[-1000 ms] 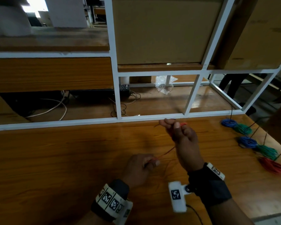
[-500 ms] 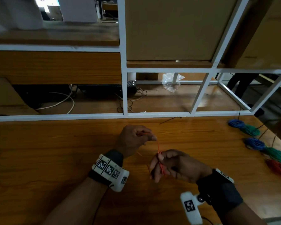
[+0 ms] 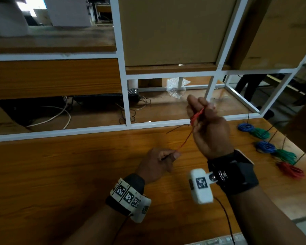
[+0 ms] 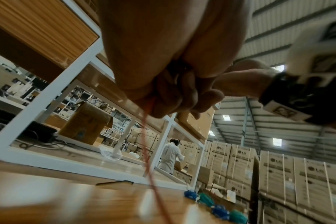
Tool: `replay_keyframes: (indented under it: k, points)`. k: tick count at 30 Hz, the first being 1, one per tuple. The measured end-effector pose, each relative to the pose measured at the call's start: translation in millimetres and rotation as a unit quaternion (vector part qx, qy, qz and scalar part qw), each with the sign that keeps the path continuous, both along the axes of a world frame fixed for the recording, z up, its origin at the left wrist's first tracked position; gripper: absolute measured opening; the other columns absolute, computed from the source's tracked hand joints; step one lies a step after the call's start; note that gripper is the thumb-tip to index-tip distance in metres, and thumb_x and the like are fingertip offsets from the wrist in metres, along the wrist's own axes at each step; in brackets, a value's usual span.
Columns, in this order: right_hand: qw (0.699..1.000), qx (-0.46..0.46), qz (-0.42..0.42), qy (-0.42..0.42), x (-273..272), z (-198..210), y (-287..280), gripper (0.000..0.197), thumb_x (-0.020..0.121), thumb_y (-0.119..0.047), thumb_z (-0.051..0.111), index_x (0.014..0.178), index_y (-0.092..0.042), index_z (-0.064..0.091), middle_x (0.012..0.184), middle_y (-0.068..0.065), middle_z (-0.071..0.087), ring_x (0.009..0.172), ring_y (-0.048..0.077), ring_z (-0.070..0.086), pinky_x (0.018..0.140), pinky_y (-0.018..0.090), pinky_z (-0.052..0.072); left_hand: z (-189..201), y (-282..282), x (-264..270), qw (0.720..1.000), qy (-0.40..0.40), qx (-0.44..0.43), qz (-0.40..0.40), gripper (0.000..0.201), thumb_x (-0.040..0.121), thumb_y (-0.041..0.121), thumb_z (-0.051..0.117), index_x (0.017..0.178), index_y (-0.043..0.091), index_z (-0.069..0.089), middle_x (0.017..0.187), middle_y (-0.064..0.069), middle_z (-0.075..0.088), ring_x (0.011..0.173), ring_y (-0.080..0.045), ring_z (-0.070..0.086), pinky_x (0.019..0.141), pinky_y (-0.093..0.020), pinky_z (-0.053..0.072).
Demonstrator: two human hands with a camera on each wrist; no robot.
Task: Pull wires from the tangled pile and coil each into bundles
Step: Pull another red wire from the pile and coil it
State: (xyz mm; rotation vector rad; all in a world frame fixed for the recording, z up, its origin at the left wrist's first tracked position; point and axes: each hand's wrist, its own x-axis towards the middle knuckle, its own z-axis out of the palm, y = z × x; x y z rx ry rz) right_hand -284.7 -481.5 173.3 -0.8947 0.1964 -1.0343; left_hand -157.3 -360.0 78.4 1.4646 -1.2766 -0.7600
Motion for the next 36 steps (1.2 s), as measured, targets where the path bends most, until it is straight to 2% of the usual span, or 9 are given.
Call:
replay_keyframes:
  k: [2,4,6,8,17,22,27,31,36]
  points:
    - [0.948,-0.206,-0.144,0.195,-2.4,-0.6,-12.7,0.034,0.113,-0.027,0.035,0.119,-0.010,0.064,0.121,0.009,0.074,0.119,0.021,0.066,0.110,0.039,0.048,-6.3,5.9,7.1,1.000,-0.025,0.017,-0.008,0.025,0.097,0.042,0.061,0.082,0.025,0.074,0.062,-0.002,0.062,0.055,-0.007,0.059,0.057,-0.025,0.046]
    - [0.809,-0.380,-0.192,0.404,-4.0,-8.4,-17.6,0.030,0.111,-0.023,0.042,0.113,-0.012,0.069,0.120,0.004,0.073,0.119,0.009,0.064,0.108,0.034,0.047,-9.1,8.6,15.9,0.999,-0.030,0.020,0.014,0.027,0.096,0.041,0.063,0.084,0.019,0.073,0.062,-0.003,0.063,0.055,-0.009,0.058,0.055,-0.030,0.047]
    - [0.680,-0.482,-0.133,0.535,-6.3,-24.6,-17.2,0.023,0.107,-0.012,0.047,0.106,-0.011,0.070,0.120,0.008,0.070,0.123,0.016,0.061,0.104,0.026,0.044,-5.5,9.2,25.1,0.998,-0.043,-0.004,0.042,0.023,0.095,0.036,0.065,0.085,0.018,0.075,0.059,0.007,0.062,0.053,-0.006,0.056,0.055,-0.028,0.046]
    - [0.638,-0.474,-0.013,0.606,-9.1,-44.5,-15.1,0.020,0.105,-0.015,0.050,0.098,-0.017,0.069,0.107,0.005,0.073,0.111,0.022,0.067,0.099,0.030,0.050,5.6,10.0,35.9,0.996,-0.057,-0.017,0.063,0.011,0.093,0.030,0.069,0.089,0.022,0.077,0.061,0.018,0.065,0.056,0.001,0.057,0.056,-0.020,0.045]
    - [0.863,-0.067,0.412,0.285,-22.3,-79.1,30.9,0.046,0.107,-0.036,0.043,0.109,0.002,0.068,0.078,0.018,0.070,0.104,0.038,0.068,0.099,0.046,0.050,27.0,4.0,48.8,0.995,0.033,-0.068,0.066,0.009,0.085,0.020,0.078,0.091,0.013,0.079,0.082,0.001,0.076,0.063,-0.013,0.064,0.060,-0.027,0.051]
    - [0.871,0.016,0.484,0.082,-16.1,-70.1,42.2,0.029,0.107,-0.022,0.052,0.115,0.005,0.060,0.082,0.017,0.071,0.104,0.035,0.069,0.094,0.040,0.053,26.8,-0.6,30.9,0.994,0.073,-0.076,0.024,0.012,0.089,0.014,0.070,0.096,0.008,0.076,0.087,-0.011,0.076,0.072,-0.021,0.063,0.065,-0.031,0.053]
    - [0.904,0.147,0.386,-0.109,-0.5,-37.0,35.2,0.030,0.110,-0.017,0.041,0.115,0.002,0.063,0.117,0.023,0.073,0.133,0.032,0.058,0.113,0.039,0.047,12.1,1.1,1.2,0.998,0.064,0.015,0.005,0.033,0.097,0.003,0.058,0.078,0.027,0.068,0.059,0.012,0.066,0.058,-0.005,0.060,0.061,-0.026,0.045]
    - [0.997,0.006,0.041,0.069,7.7,-32.5,15.4,0.037,0.112,-0.022,0.035,0.108,-0.005,0.068,0.125,0.021,0.071,0.130,0.026,0.062,0.108,0.036,0.050,-1.6,7.0,-6.7,0.996,0.059,0.061,-0.022,0.022,0.102,0.030,0.054,0.099,0.023,0.075,0.056,0.012,0.058,0.055,-0.009,0.053,0.057,-0.024,0.041]
    - [0.777,-0.415,-0.179,0.438,-6.6,-62.2,-13.4,0.034,0.110,-0.030,0.043,0.105,-0.016,0.074,0.115,-0.005,0.072,0.131,0.002,0.054,0.100,0.017,0.042,1.7,22.4,9.8,0.994,0.035,0.105,-0.007,0.026,0.097,0.034,0.063,0.103,0.011,0.073,0.063,0.005,0.060,0.054,-0.004,0.052,0.057,-0.022,0.042]
